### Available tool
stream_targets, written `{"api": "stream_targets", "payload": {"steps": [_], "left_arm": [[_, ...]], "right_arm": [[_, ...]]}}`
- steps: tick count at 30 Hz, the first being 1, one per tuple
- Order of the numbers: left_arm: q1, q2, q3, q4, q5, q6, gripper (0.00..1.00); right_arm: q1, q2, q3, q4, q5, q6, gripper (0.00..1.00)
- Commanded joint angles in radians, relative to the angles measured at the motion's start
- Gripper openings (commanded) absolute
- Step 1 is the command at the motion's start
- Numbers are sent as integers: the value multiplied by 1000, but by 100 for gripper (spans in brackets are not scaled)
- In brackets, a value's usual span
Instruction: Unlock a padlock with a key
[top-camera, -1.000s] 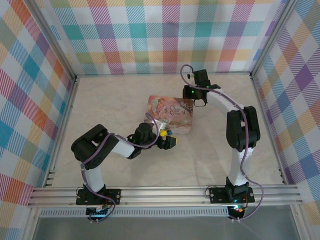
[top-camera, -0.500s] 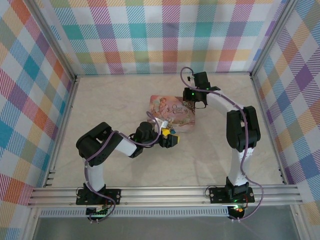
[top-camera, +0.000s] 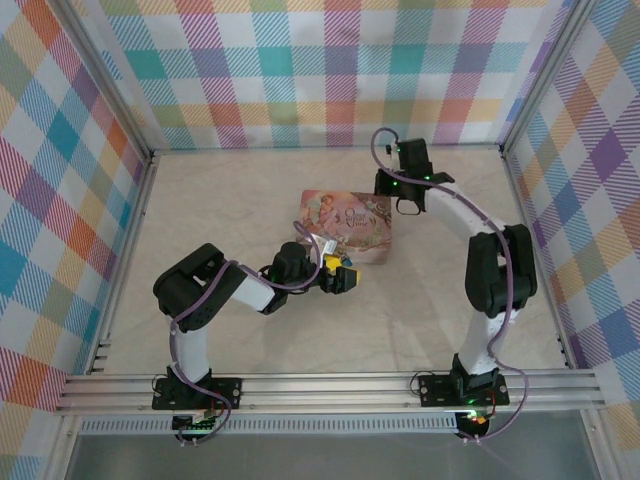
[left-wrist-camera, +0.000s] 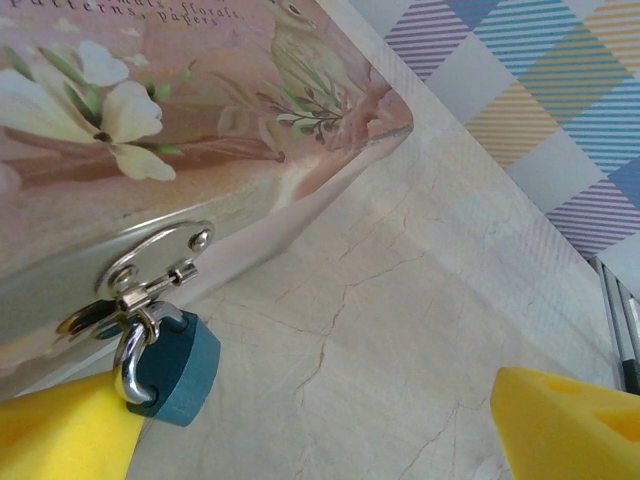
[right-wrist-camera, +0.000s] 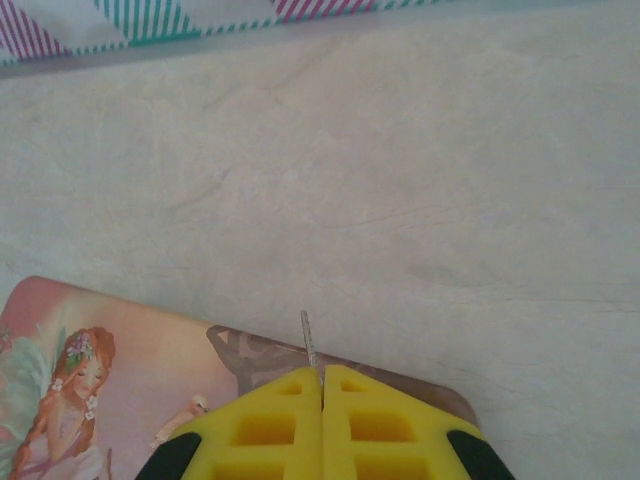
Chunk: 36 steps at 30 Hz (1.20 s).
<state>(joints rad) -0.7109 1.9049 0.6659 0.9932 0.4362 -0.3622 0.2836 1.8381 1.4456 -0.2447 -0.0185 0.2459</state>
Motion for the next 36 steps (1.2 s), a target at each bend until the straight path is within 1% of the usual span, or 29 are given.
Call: {"api": "stream_targets", "payload": {"steps": [1,6,9,13,20,24,29,31,36], "left_arm": [[8,8,25,15,1,-7,89],[9,17,31,19,-2,-19,89],[9,25,39,15,-5,-24,89],[4,35,53,-21,-20,-22,88],[-4,45,58,-28,-57,-30,88],[-4,47,58,-16,-56,-40,85],[-2,38,48,-22,-73,-40,83],[1,31,40,-19,-77,-39,80],[13,10,13,-11,-95,-49,77]], "right_arm": [[-29,-59,-40,0,66,1,0],[-38,-94,-117,-26,161,-2,0],[-38,-103,-178,-6,160,17,0],[-30,-104,-236,15,131,42,0],[30,-128,-338,72,115,81,0],[51,-155,-390,103,115,100,0],[54,-169,-417,110,121,99,0],[52,-168,-422,112,117,100,0],[55,-169,-428,125,102,112,0]]}}
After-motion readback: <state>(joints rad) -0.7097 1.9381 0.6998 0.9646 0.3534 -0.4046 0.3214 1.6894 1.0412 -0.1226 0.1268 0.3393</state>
